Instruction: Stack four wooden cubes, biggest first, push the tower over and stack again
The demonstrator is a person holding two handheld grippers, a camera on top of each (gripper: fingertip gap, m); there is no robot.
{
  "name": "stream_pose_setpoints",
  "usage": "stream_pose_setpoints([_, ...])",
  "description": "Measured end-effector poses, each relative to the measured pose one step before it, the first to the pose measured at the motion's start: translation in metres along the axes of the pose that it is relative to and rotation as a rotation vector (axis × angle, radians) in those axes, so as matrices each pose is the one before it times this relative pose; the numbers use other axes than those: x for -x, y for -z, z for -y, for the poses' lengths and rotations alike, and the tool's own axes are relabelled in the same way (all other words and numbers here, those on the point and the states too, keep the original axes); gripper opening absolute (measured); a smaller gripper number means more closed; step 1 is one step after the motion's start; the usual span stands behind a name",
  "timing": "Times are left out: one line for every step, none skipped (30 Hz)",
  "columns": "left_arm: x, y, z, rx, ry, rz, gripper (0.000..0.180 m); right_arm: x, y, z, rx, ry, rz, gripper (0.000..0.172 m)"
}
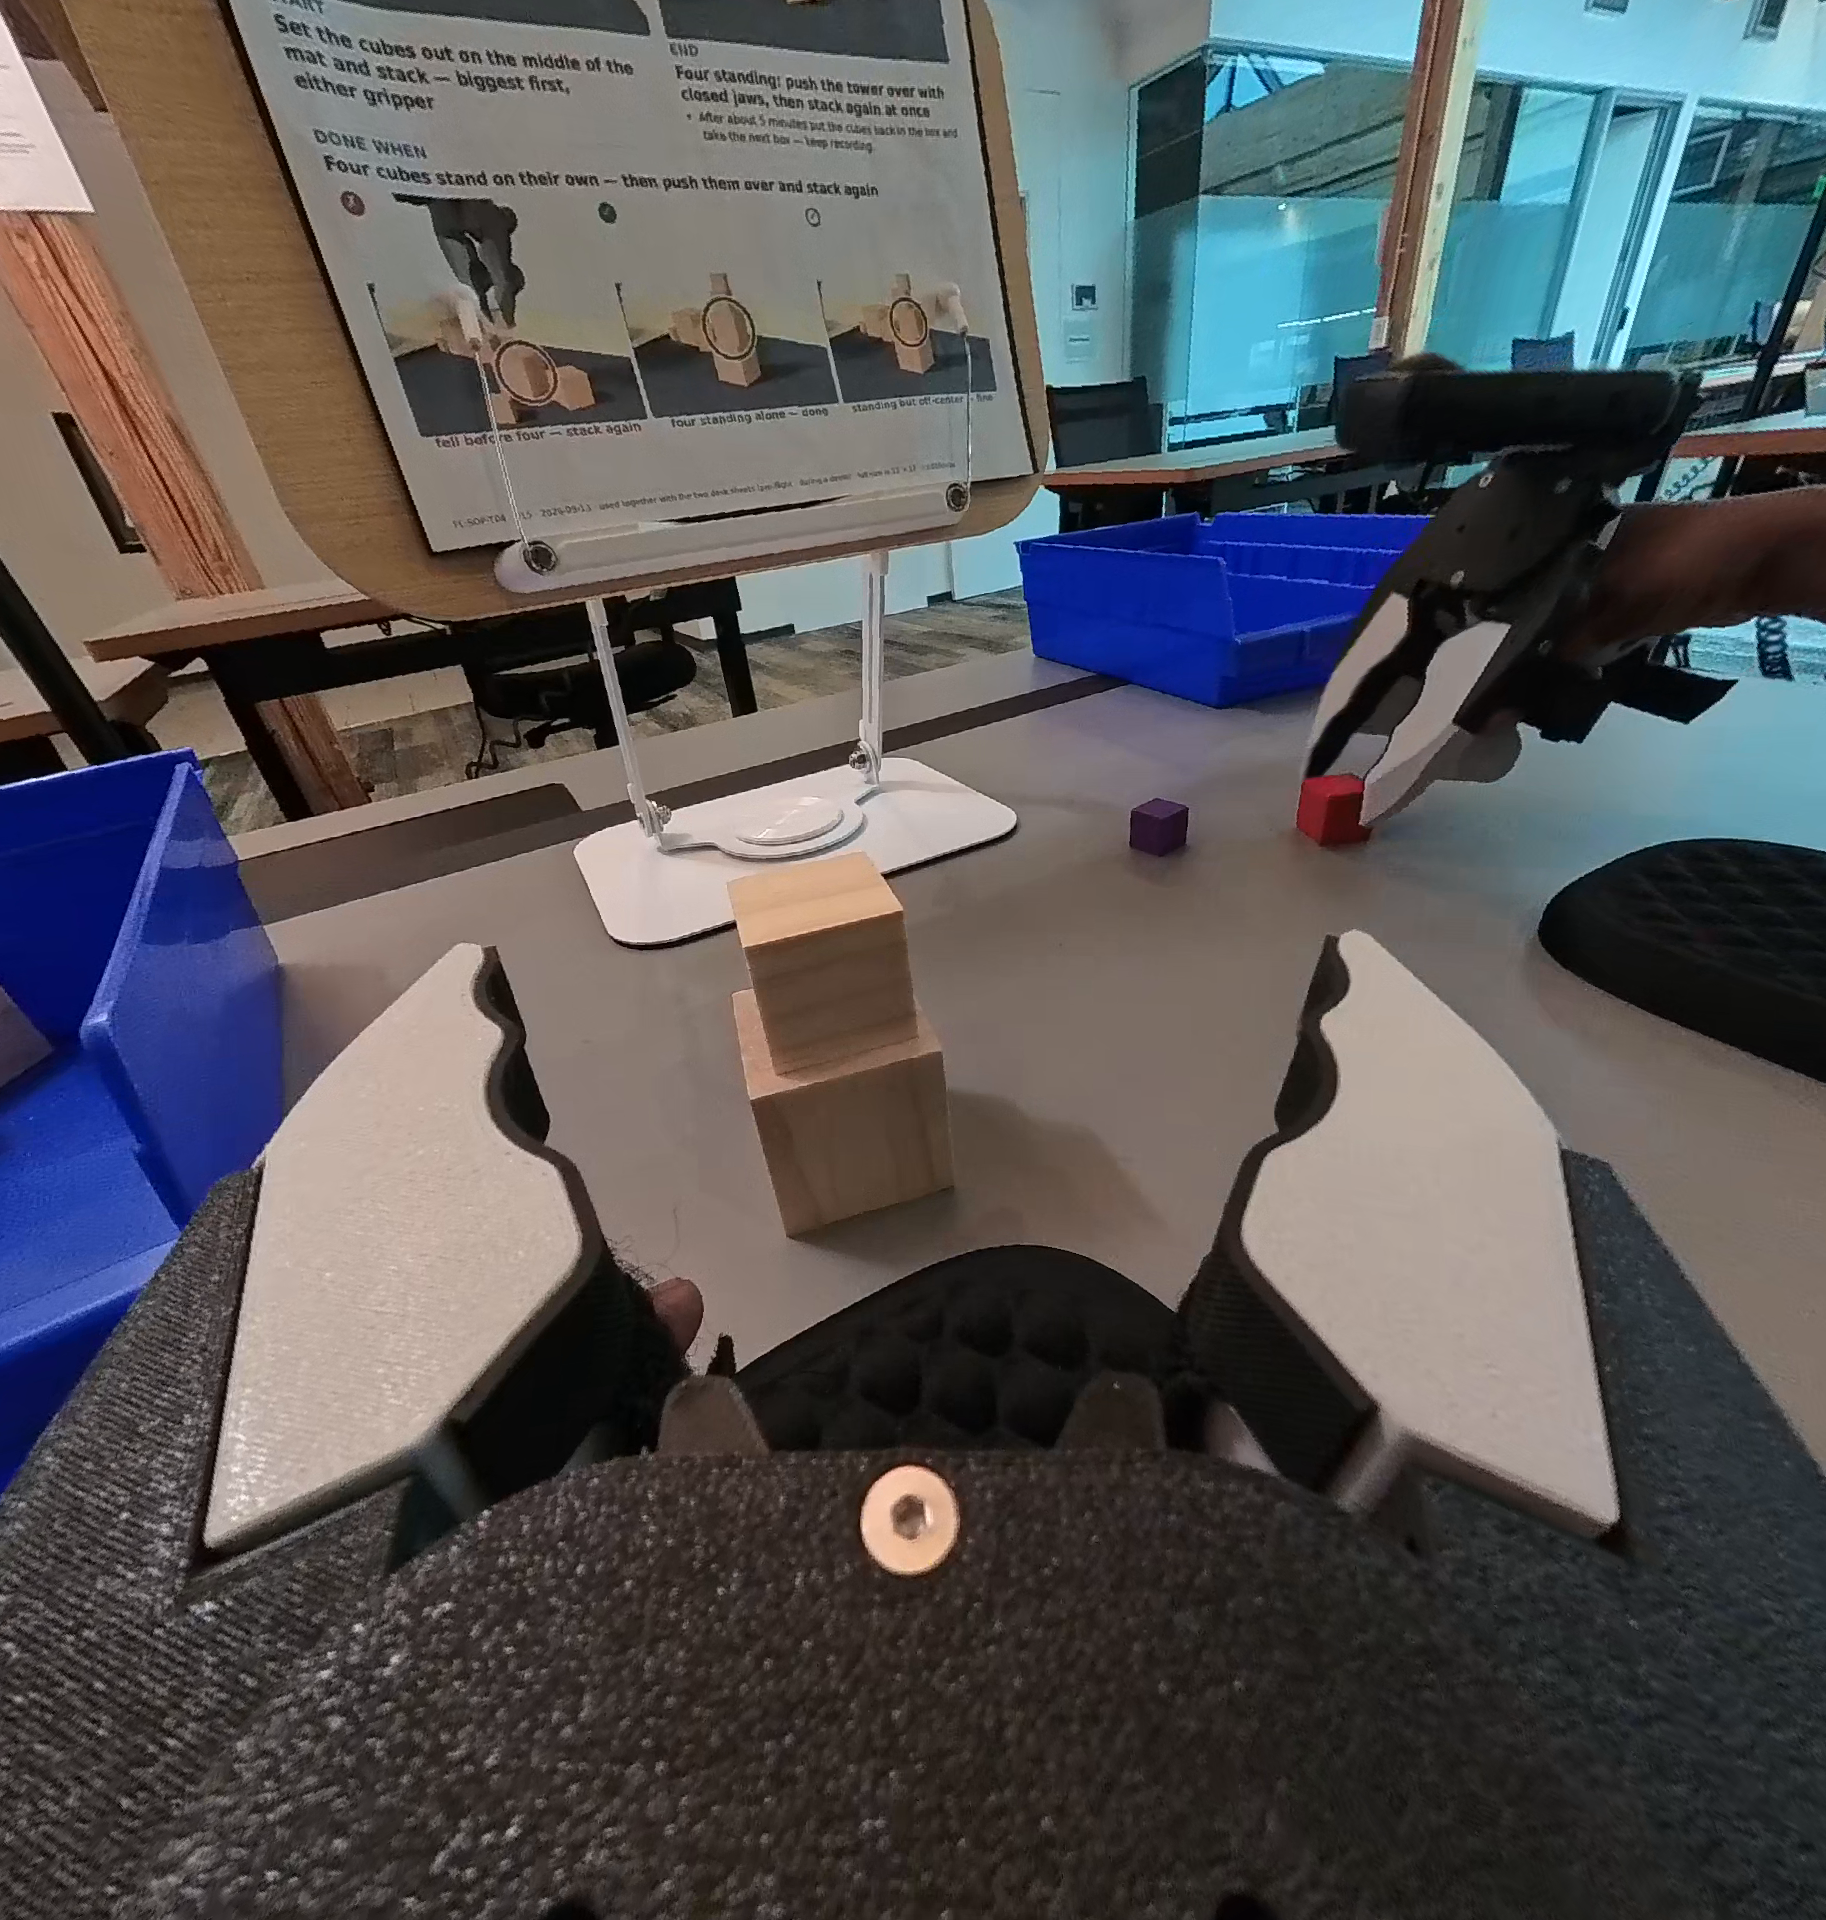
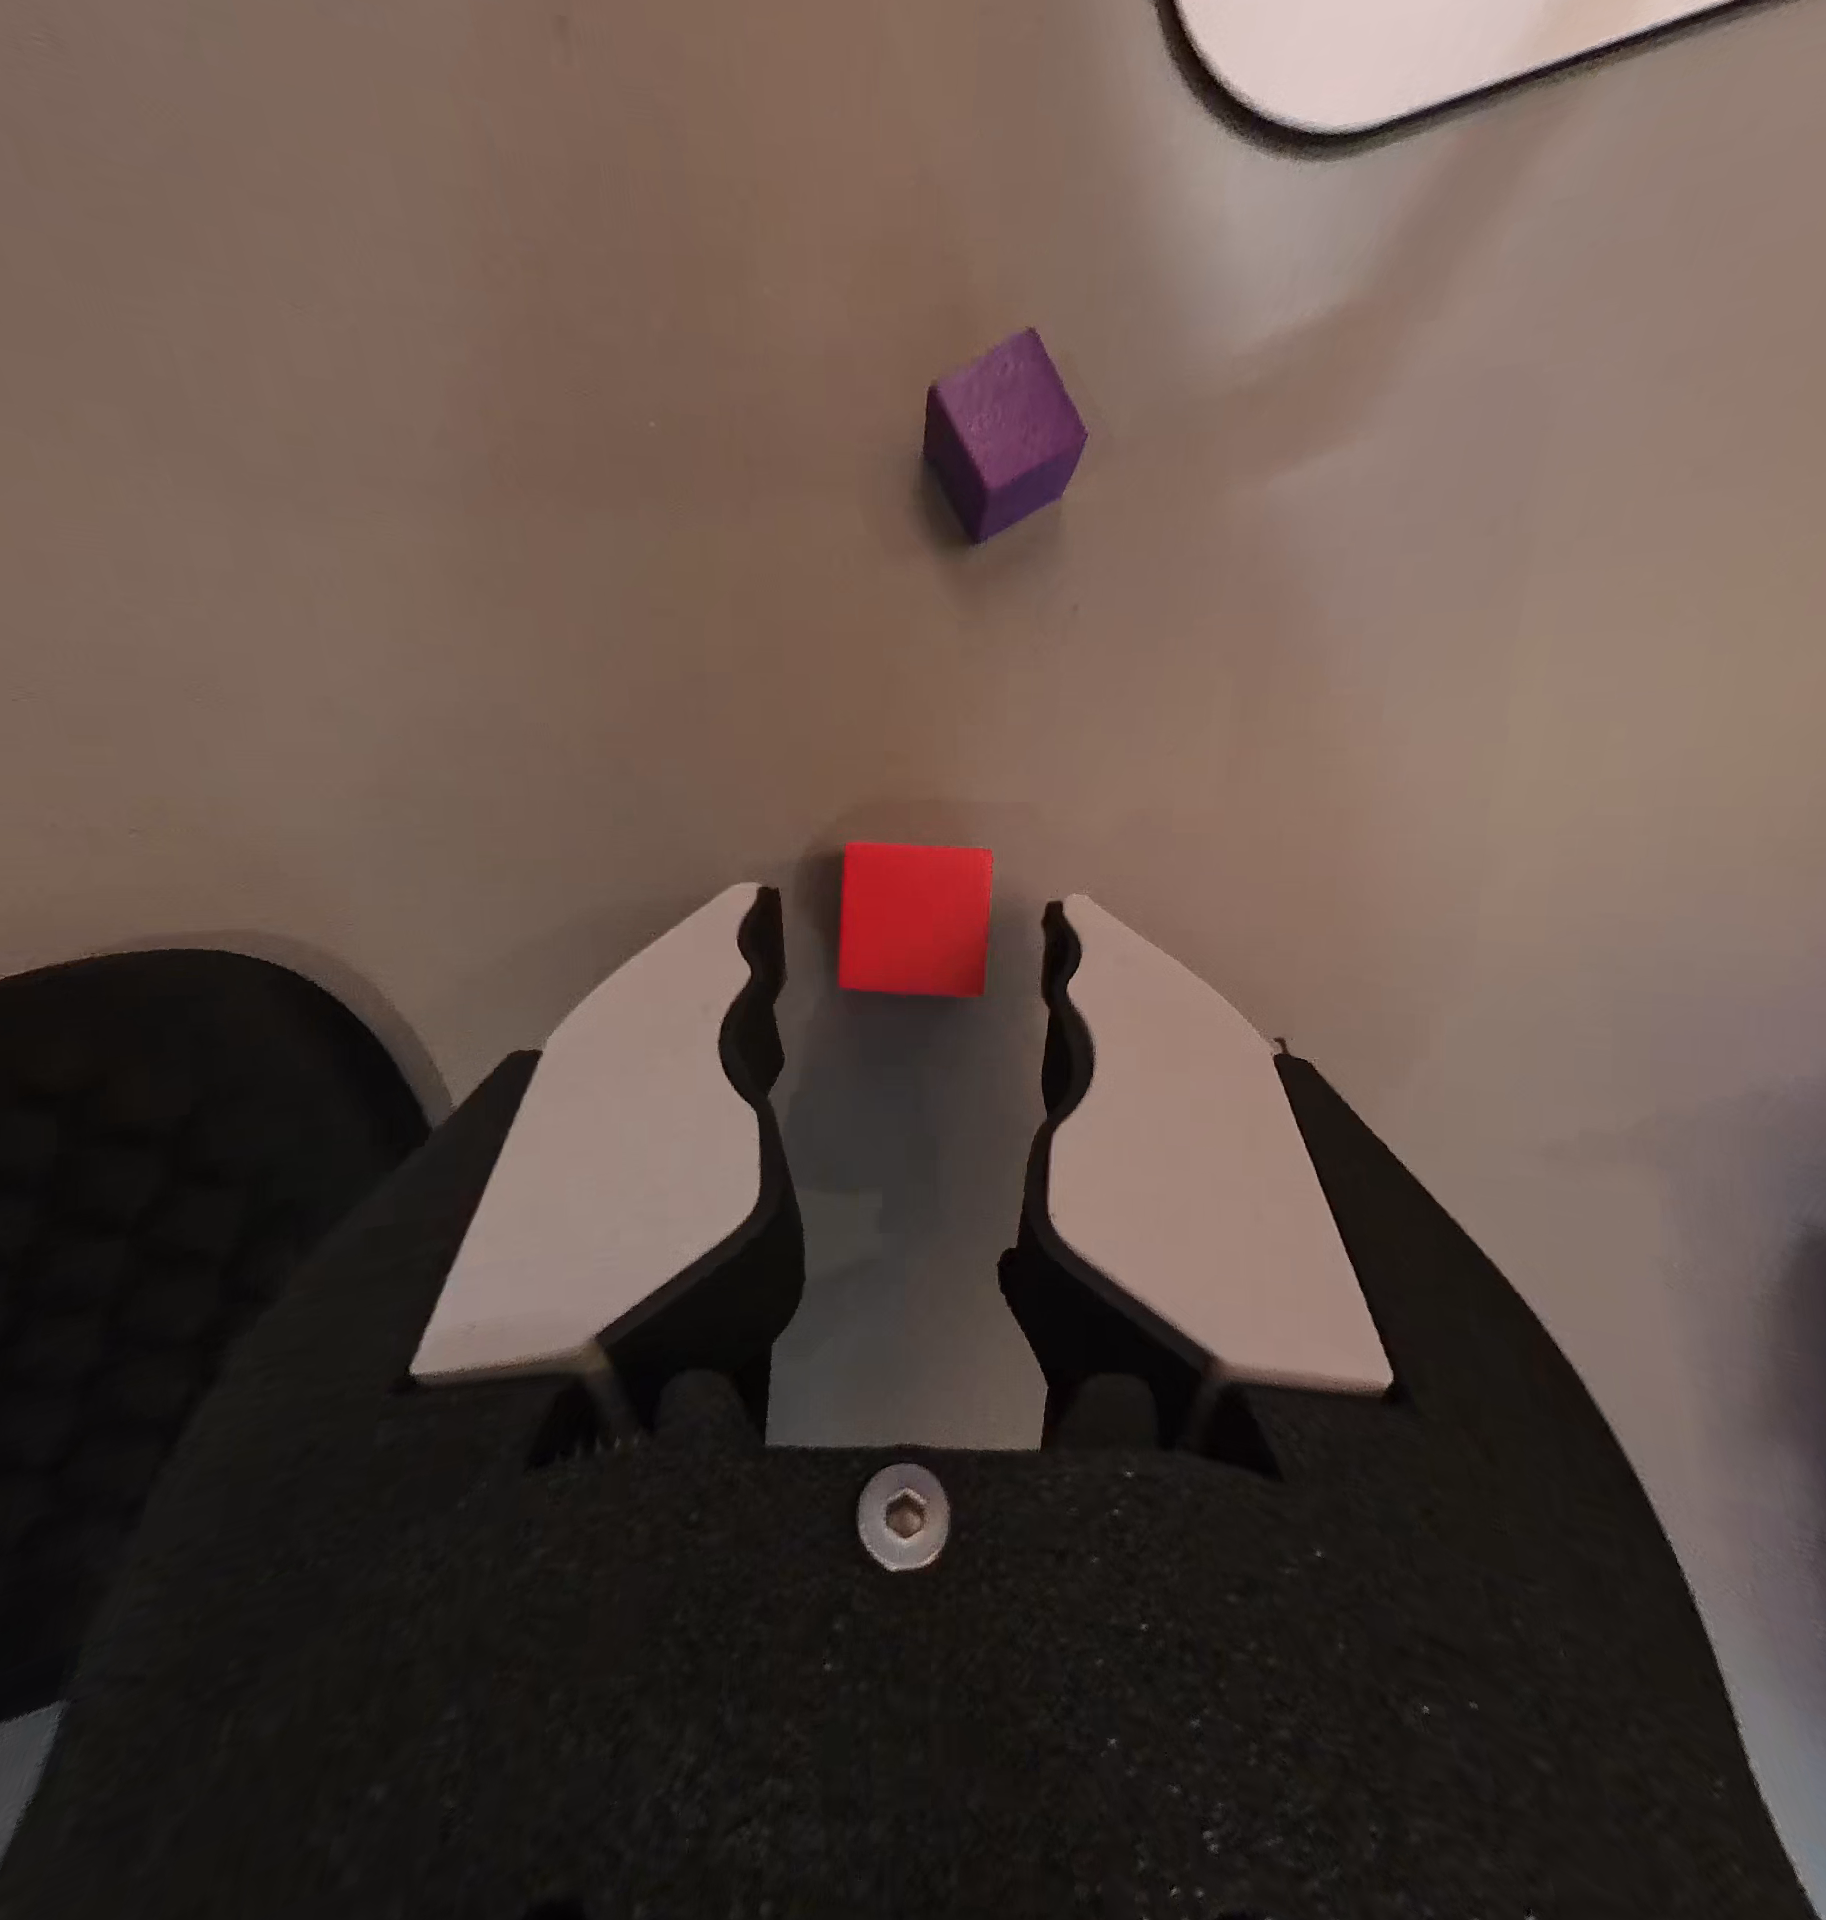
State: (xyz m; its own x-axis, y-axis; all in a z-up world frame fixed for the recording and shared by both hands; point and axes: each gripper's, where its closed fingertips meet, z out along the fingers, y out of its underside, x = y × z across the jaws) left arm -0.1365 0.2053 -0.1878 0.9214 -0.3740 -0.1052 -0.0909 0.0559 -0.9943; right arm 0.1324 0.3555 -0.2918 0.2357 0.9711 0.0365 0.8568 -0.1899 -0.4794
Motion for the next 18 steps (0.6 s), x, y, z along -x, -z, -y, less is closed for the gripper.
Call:
stream_pose_setpoints([0.00007,0.00004,-0.00001,0.0000,0.0005,0.0001,0.138,0.00032,-0.00074,-0.00174,0.0066,0.0010,-0.0002,0.046])
stream_pose_setpoints([-0.00001,-0.00009,-0.00001,0.0000,0.0006,-0.0001,0.138,0.00027,-0.00030,-0.00130,0.0027,0.0007,-0.0006,0.046])
stream_pose_setpoints([-0.00001,0.00012,0.00002,-0.0002,0.0003,-0.0004,0.138,0.00016,-0.00012,-0.00083,-0.0021,0.0003,-0.0009,0.045])
stream_pose_setpoints([-0.00003,-0.00002,0.00004,-0.0003,0.0000,-0.0003,0.138,0.00009,0.00026,-0.00047,-0.0044,0.0003,-0.0008,0.044])
stream_pose_setpoints([-0.00003,0.00008,0.00004,-0.0002,-0.0003,-0.0001,0.138,0.00020,0.00036,-0.00023,-0.0056,0.0005,-0.0006,0.042])
stream_pose_setpoints([0.00003,-0.00010,-0.00006,0.0005,-0.0004,0.0004,0.138,0.00019,0.00048,-0.00001,-0.0064,0.0004,0.0001,0.039])
stream_pose_setpoints([-0.00017,-0.00001,-0.00009,0.0009,-0.0006,-0.0002,0.138,0.00016,0.00037,0.00019,-0.0059,0.0003,-0.0008,0.036])
stream_pose_setpoints([-0.00003,-0.00008,-0.00009,0.0008,-0.0005,-0.0001,0.138,0.00020,0.00028,-0.00004,-0.0036,0.0015,-0.0002,0.031])
stream_pose_setpoints([-0.00003,-0.00002,-0.00003,0.0003,-0.0005,0.0002,0.138,0.00023,0.00019,-0.00007,-0.0014,0.0041,-0.0008,0.027])
stream_pose_setpoints([-0.00002,-0.00002,-0.00002,0.0003,-0.0002,0.0005,0.137,0.00007,0.00009,0.00034,-0.0016,0.0045,-0.0033,0.027])
stream_pose_setpoints([0.00005,-0.00006,0.00002,0.0005,0.0001,0.0001,0.137,0.00103,0.00013,0.00090,-0.0043,0.0025,0.0022,0.027])
stream_pose_setpoints([0.00010,-0.00013,-0.00011,0.0008,0.0003,0.0004,0.137,0.00226,0.00044,0.00220,-0.0080,-0.0039,0.0086,0.027])
stream_pose_setpoints([0.00013,-0.00002,-0.00007,0.0004,0.0004,0.0002,0.137,0.00203,0.00097,0.00366,-0.0115,-0.0109,0.0048,0.027])
stream_pose_setpoints([-0.00001,-0.00007,-0.00005,0.0003,0.0007,0.0000,0.137,0.00195,0.00170,0.00511,-0.0093,-0.0160,-0.0013,0.027])
stream_pose_setpoints([0.00008,-0.00001,-0.00010,0.0007,0.0010,0.0002,0.137,0.00278,0.00217,0.00657,-0.0061,-0.0150,-0.0038,0.027])
stream_pose_setpoints([0.00002,-0.00007,-0.00016,0.0011,0.0008,-0.0007,0.137,0.00383,0.00248,0.00851,-0.0063,-0.0106,-0.0055,0.027])
stream_pose_setpoints([0.00014,0.00001,0.00003,0.0004,0.0009,-0.0002,0.137,0.00551,0.00251,0.01036,-0.0085,-0.0076,-0.0035,0.027])
stream_pose_setpoints([0.00009,0.00004,0.00017,-0.0013,0.0007,0.0006,0.137,0.00646,0.00221,0.01183,-0.0089,-0.0138,-0.0037,0.027])
